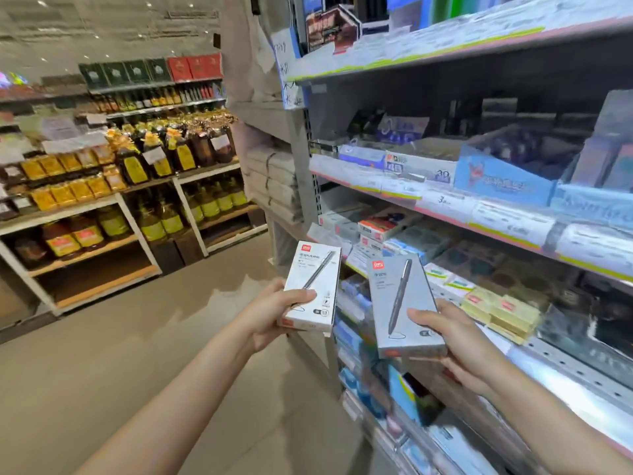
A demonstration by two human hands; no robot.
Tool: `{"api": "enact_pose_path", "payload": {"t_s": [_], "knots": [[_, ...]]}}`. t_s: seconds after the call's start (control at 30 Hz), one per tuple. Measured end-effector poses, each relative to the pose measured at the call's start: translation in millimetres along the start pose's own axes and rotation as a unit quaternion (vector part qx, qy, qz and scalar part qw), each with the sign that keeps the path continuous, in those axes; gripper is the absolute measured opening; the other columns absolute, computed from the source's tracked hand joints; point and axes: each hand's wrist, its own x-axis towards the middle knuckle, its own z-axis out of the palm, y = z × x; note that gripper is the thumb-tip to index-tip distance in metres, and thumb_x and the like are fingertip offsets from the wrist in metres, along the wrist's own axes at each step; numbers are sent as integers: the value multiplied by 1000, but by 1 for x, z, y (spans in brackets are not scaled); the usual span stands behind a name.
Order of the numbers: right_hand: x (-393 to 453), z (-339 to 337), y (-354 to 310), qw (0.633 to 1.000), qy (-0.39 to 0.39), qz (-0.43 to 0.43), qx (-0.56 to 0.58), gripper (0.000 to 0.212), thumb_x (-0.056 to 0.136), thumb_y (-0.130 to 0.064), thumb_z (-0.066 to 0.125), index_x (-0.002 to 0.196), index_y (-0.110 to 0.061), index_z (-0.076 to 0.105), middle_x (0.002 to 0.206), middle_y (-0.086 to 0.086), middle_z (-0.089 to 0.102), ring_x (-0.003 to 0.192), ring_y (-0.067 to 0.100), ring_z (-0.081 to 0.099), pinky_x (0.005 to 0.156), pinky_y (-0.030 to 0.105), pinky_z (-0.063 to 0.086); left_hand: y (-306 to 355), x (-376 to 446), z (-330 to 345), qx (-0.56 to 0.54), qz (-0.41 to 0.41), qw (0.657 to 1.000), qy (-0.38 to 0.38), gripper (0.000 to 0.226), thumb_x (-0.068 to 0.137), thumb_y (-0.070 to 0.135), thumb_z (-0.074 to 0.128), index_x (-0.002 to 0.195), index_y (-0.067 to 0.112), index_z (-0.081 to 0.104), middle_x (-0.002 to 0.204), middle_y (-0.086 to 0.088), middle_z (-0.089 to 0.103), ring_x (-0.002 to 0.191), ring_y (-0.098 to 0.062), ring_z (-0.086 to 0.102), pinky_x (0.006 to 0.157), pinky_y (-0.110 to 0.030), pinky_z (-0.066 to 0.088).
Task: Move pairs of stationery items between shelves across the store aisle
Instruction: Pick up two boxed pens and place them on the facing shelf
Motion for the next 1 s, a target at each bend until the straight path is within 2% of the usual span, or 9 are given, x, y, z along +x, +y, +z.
{"api": "enact_pose_path", "payload": {"t_s": [0.13, 0.27, 0.37, 0.43, 0.53, 0.63, 0.8, 0.9, 1.0], "knots": [[43, 8, -9, 1000, 14, -5, -12, 18, 87, -4, 51, 101, -11, 62, 68, 2, 74, 54, 16, 68, 49, 27, 55, 17, 63, -15, -2, -16, 1000, -8, 41, 81, 9, 65, 119, 8, 49, 96, -10, 71, 71, -17, 68, 71, -36, 57], [78, 18, -11, 999, 43, -2, -7, 28, 85, -8, 55, 113, -7, 57, 95, 15, 72, 69, 24, 69, 61, 36, 57, 34, 123, -28, 20, -17, 999, -27, 32, 82, 9, 63, 113, 9, 53, 100, -13, 70, 79, -22, 66, 74, -36, 53], [105, 27, -13, 997, 73, -1, 10, 47, 73, -14, 69, 116, -4, 52, 105, 21, 68, 76, 32, 68, 68, 46, 56, 50, 173, -39, 50, -13, 997, -61, 9, 85, 8, 59, 92, 13, 62, 80, -6, 74, 67, -16, 67, 66, -30, 53], [121, 36, -15, 995, 96, 1, 5, 54, 69, -17, 73, 117, -6, 52, 108, 21, 68, 82, 34, 70, 69, 47, 57, 61, 207, -45, 60, -18, 995, -80, 8, 86, 8, 59, 88, 14, 64, 68, 0, 74, 57, -11, 67, 56, -25, 54], [145, 49, -16, 989, 145, -6, 0, 32, 83, -11, 61, 115, -8, 53, 107, 17, 68, 88, 32, 68, 71, 41, 55, 76, 254, -53, 75, -35, 991, -107, 9, 86, 9, 59, 93, 13, 63, 64, 0, 74, 56, -10, 69, 54, -25, 57], [168, 67, -23, 981, 195, -16, -5, 30, 85, -10, 58, 114, -7, 53, 106, 16, 67, 87, 29, 65, 76, 40, 51, 89, 293, -58, 103, -46, 985, -134, 17, 84, 10, 63, 100, 8, 61, 64, -2, 74, 56, -12, 70, 50, -25, 57], [199, 97, -37, 963, 266, -43, 4, 18, 88, -4, 54, 105, -2, 53, 79, 7, 66, 50, 6, 65, 38, 12, 44, 96, 338, -61, 133, -54, 973, -180, 9, 82, 6, 65, 90, 7, 61, 57, -2, 72, 52, -13, 68, 49, -24, 55], [214, 107, -37, 951, 306, -39, 12, 24, 86, -8, 58, 109, -3, 52, 83, 7, 68, 60, 10, 66, 43, 14, 47, 97, 354, -61, 151, -52, 965, -209, 20, 80, 9, 68, 99, 3, 62, 67, -5, 73, 62, -18, 68, 63, -33, 57], [230, 110, -34, 940, 340, -25, -7, 37, 81, -19, 66, 110, -3, 50, 91, 11, 67, 77, 22, 65, 63, 29, 53, 96, 356, -60, 132, -43, 966, -216, 13, 81, 10, 68, 86, 4, 58, 77, -7, 65, 63, -15, 65, 49, -30, 57]]}}
